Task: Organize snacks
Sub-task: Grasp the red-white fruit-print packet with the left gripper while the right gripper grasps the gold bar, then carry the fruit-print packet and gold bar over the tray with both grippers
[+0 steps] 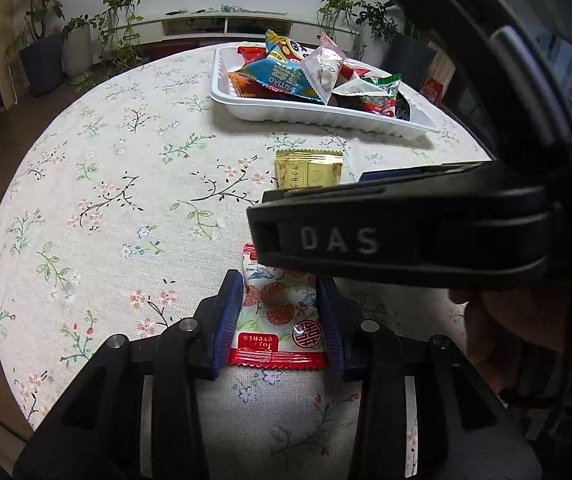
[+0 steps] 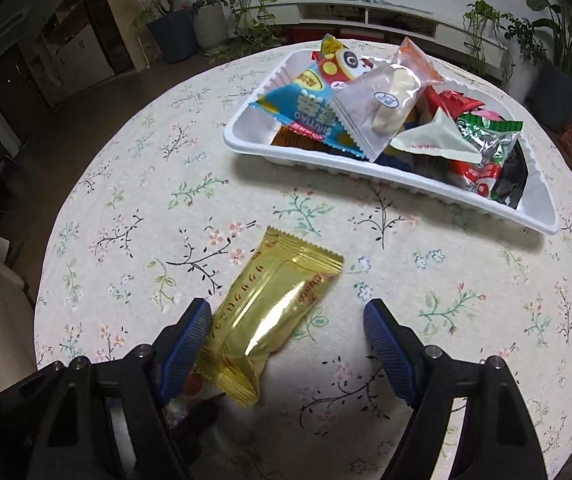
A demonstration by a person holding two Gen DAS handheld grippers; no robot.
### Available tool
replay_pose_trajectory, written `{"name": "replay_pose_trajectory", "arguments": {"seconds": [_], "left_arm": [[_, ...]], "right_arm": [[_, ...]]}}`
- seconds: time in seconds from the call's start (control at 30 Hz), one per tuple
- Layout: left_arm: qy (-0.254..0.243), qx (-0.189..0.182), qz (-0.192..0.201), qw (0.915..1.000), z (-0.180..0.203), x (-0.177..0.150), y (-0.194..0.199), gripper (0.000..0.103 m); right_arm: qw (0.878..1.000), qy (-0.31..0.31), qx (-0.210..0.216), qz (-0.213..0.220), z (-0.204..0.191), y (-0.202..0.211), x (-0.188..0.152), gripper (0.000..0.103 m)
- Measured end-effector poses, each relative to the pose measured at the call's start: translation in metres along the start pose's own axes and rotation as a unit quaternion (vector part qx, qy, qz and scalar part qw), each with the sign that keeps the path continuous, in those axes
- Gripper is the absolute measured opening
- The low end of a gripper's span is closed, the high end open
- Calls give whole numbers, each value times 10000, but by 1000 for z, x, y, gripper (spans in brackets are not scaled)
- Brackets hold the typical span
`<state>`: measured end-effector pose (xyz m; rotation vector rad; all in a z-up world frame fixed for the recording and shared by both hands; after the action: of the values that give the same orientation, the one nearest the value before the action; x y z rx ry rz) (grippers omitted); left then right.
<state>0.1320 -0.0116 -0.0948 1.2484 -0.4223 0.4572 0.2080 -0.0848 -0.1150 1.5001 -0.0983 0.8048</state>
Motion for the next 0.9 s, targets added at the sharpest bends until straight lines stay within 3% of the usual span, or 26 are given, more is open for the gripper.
{"name": "replay_pose_trajectory", "arguments": {"seconds": [0.17,0.3,0.47,0.67,0.9], "left_arm": [[-73,-14,-26,10000,1,-4,2,36],[-158,5,-39,9999,3,-6,3,36],[-315,90,-39,9995,7,-7,2,35],[-224,-70,-66,9997,6,-5,2,33],[-259,-169,-92,9995,9,-6,2,33]], "right_arm": [[9992,344,-205,-85,-7,-7,0,68],[9992,326,-228,-80,6,-2,-2,34],[9994,336,-53,-77,16,2,-8,32],[9996,237,148,91,23,9,-18,30],[9995,43,65,295,43,29,-30,30]]}}
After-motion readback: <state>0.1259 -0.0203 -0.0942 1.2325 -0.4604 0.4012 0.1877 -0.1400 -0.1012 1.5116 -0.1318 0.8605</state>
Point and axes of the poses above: each gripper's, at about its wrist camera, not at the fingertips, and y roughly against the way its jaws point, z to its right, x to its top, the point moved 3 cm from there along -y, roughly the way its jaws point, and after that the axes turned 12 degrees about y, right-handed, at the moved point
